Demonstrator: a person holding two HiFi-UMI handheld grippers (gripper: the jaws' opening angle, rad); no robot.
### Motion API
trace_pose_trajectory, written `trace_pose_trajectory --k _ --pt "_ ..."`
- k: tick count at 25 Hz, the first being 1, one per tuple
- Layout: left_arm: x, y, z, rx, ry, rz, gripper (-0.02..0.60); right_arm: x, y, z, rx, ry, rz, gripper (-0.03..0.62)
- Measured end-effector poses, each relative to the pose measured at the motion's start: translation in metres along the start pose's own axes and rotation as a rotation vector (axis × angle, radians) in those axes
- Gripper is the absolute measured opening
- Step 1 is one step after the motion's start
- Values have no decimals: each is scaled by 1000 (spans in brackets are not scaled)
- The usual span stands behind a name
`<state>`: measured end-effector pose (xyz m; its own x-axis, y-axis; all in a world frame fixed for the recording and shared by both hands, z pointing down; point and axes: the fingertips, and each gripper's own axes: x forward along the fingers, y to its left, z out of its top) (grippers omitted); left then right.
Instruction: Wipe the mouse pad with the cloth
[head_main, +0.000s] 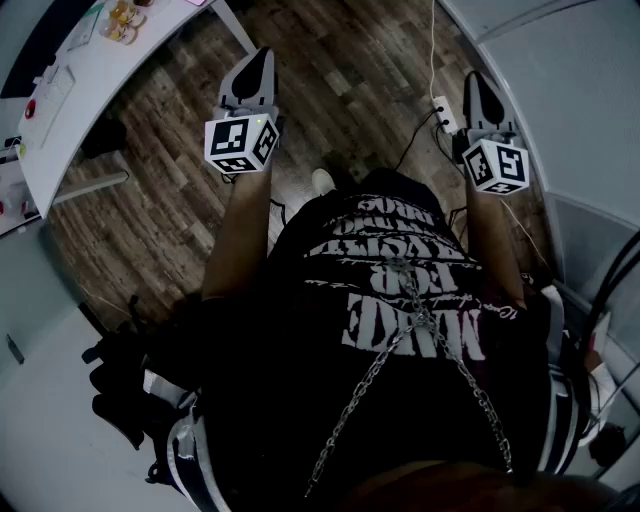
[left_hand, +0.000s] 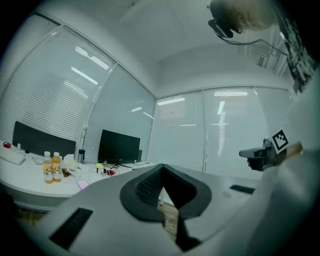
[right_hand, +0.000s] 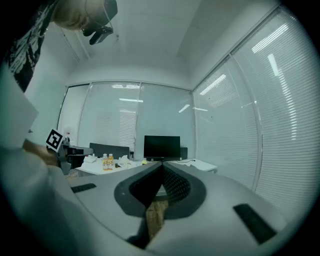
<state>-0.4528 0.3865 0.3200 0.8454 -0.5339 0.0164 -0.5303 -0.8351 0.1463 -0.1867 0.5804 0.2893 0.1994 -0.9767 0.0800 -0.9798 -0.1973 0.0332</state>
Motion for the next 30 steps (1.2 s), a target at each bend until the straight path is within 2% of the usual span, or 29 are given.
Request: trace_pose_trajectory --k 7,14,21,30 --pt "6 11 3 8 -24 -1 -3 12 5 1 -4 9 9 0" --pt "37 1 -26 -46 93 -72 -3 19 -11 -9 12 16 4 0" --pt "77 -21 -50 -39 138 -110 -3 35 -58 -22 30 30 -3 0" --pt "147 -48 -57 -64 146 -59 -3 57 -126 -45 54 61 -8 0"
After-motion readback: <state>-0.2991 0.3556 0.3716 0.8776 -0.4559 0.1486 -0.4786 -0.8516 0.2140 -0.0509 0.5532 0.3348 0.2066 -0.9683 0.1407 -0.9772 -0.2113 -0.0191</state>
